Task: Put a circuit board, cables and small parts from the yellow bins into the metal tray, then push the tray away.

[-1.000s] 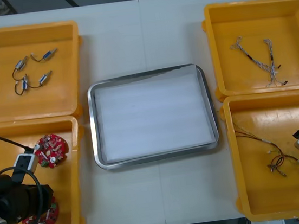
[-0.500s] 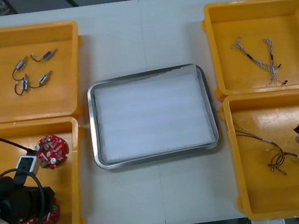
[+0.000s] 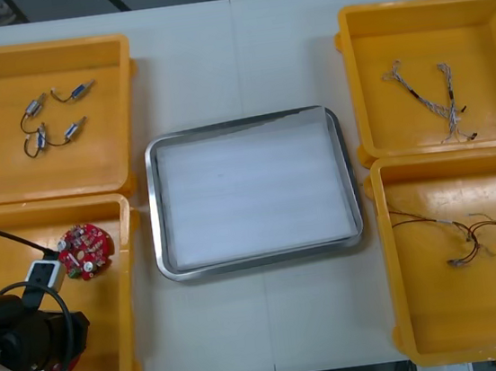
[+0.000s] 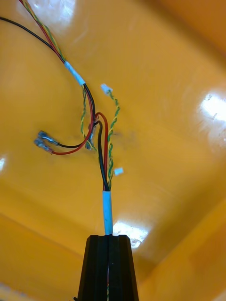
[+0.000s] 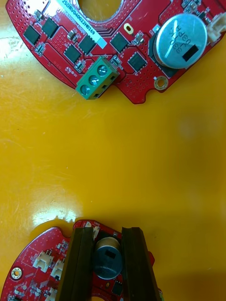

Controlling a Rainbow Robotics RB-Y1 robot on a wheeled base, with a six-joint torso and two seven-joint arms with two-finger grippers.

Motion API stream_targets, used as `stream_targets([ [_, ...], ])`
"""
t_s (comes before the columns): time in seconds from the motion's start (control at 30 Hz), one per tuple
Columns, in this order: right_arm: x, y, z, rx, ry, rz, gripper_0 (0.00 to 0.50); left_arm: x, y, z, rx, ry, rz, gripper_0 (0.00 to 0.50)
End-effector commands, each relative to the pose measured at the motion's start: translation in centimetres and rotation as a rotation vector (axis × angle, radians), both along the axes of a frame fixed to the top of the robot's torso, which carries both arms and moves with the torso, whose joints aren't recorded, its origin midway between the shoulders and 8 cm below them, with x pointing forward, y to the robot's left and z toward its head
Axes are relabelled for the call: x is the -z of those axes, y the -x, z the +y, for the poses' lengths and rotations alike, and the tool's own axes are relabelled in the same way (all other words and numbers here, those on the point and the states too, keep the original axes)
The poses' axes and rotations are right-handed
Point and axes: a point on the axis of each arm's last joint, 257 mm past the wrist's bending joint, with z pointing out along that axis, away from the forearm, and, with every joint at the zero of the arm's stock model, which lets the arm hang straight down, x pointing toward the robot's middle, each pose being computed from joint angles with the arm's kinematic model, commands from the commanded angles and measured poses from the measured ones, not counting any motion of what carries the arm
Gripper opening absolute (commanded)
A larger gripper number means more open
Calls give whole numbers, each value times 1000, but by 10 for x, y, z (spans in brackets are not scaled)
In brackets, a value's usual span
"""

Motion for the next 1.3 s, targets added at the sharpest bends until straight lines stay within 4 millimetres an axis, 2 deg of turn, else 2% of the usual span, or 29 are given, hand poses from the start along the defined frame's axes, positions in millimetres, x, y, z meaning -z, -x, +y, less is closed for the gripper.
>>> stream_targets([
  [0.03,-50,-11,10,-54,19,-56,0,8,10,-5,-51,36,13,0],
  [0.2,-70,-6,21,-59,15,-55,0,1,4,0,-59,33,7,0],
  [0.37,-85,1,32,-67,27,-53,0,-17,-4,5,-76,40,21,0],
  [0.43,-91,3,34,-69,42,-57,0,-26,-7,6,-84,41,29,0],
  [0.57,-116,-11,52,-99,50,-157,0,-57,-13,7,-102,60,37,0],
  [0.63,-122,-13,57,-110,53,-177,0,-68,-15,7,-105,65,41,0],
  [0.77,-125,-13,64,-126,51,-187,0,-95,-20,6,-112,79,45,0],
  [0.9,-126,-15,69,-141,47,-189,0,-114,-25,5,-115,83,50,0],
  [1.1,-141,-30,85,-178,54,-236,0,-142,-36,1,-120,60,46,0],
  [1.3,-136,-32,97,-210,62,-226,0,-169,-44,-18,-121,101,44,0],
])
